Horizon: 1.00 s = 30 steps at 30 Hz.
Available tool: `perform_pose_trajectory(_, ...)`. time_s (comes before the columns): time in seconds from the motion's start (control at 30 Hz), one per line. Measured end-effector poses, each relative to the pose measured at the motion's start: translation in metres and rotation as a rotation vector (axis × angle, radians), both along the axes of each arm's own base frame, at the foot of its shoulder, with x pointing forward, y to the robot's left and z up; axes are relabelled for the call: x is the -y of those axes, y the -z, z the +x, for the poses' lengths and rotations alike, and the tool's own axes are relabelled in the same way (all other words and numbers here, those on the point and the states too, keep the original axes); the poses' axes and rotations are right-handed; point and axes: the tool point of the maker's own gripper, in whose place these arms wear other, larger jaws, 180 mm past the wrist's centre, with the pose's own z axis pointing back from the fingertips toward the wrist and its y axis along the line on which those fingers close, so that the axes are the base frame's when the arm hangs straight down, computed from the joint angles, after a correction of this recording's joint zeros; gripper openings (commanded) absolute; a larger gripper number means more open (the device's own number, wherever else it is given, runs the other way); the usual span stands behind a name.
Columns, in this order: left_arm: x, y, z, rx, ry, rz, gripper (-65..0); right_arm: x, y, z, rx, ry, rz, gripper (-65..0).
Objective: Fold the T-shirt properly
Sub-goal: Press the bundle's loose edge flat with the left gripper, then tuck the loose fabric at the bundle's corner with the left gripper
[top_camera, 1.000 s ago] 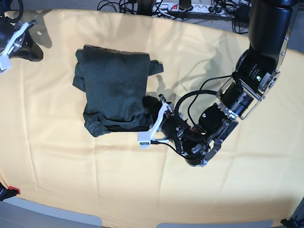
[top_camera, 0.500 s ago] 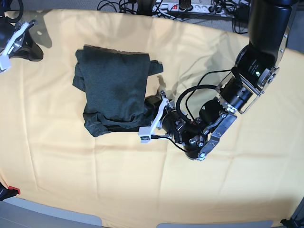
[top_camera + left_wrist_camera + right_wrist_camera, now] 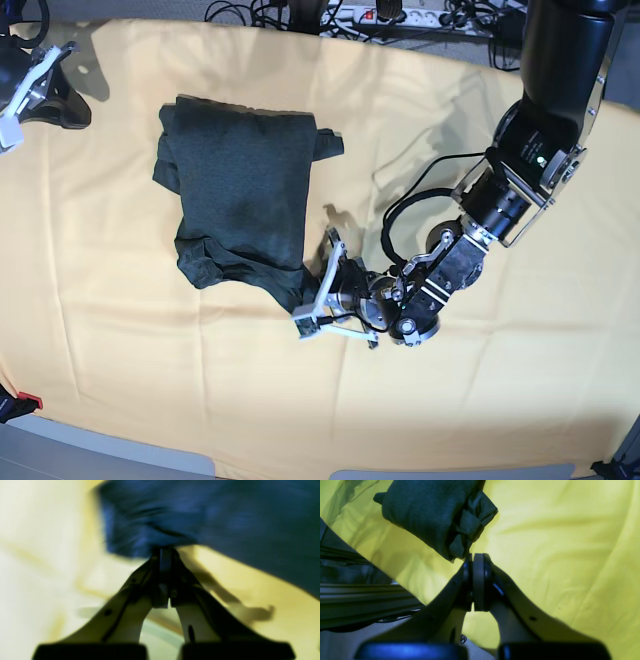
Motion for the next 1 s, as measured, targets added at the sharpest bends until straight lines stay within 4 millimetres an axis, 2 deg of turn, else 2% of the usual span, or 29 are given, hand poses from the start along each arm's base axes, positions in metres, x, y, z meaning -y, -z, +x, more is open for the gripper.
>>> perform_pose_trajectory(0.13,-0.007,-0.019,0.044,0.216,-0.169,-0.032,-65.0,0.000,0.000,0.000,-0.001,0.000,0.001,-65.0)
perform_pose_trajectory(0.2,-0.015,-0.030,0.060,0.279,-0.245,-0.033,-65.0,0.000,0.000,0.000,0.000,0.000,0.000,-65.0)
perform_pose_trajectory(0.27,-0.020,-0.039,0.069,0.301,-0.284,-0.024,-65.0,0.000,0.000,0.000,0.001,0.000,0.000,-65.0)
perform_pose_trajectory(0.33,-0.014,-0.045,0.067,0.281,-0.259,-0.044,-65.0,0.000,-0.002,0.004,0.013,0.000,0.000,-65.0)
perform_pose_trajectory(0.43,0.008,-0.052,0.048,0.180,-0.147,-0.092,-65.0,0.000,-0.003,0.005,0.020,0.000,0.001,-65.0)
perform_pose_trajectory(0.57,0.056,-0.073,-0.013,0.001,0.177,-0.226,-65.0,0.000,-0.002,0.004,0.016,0.000,-0.002,-65.0)
perform_pose_trajectory(0.63,0.065,-0.078,-0.036,-0.076,0.257,-0.256,-65.0,0.000,-0.003,0.004,0.016,0.000,0.000,-65.0)
perform_pose_trajectory(0.7,0.062,-0.072,-0.041,-0.112,0.259,-0.212,-65.0,0.000,-0.002,0.004,0.016,0.000,0.000,-65.0)
perform_pose_trajectory(0.83,0.054,-0.055,-0.040,-0.093,0.257,-0.113,-65.0,0.000,-0.002,0.004,0.016,0.000,0.000,-65.0)
perform_pose_trajectory(1.0,0.058,-0.041,-0.054,-0.146,0.255,-0.141,-65.0,0.000,-0.005,0.009,0.033,0.001,-0.002,-65.0)
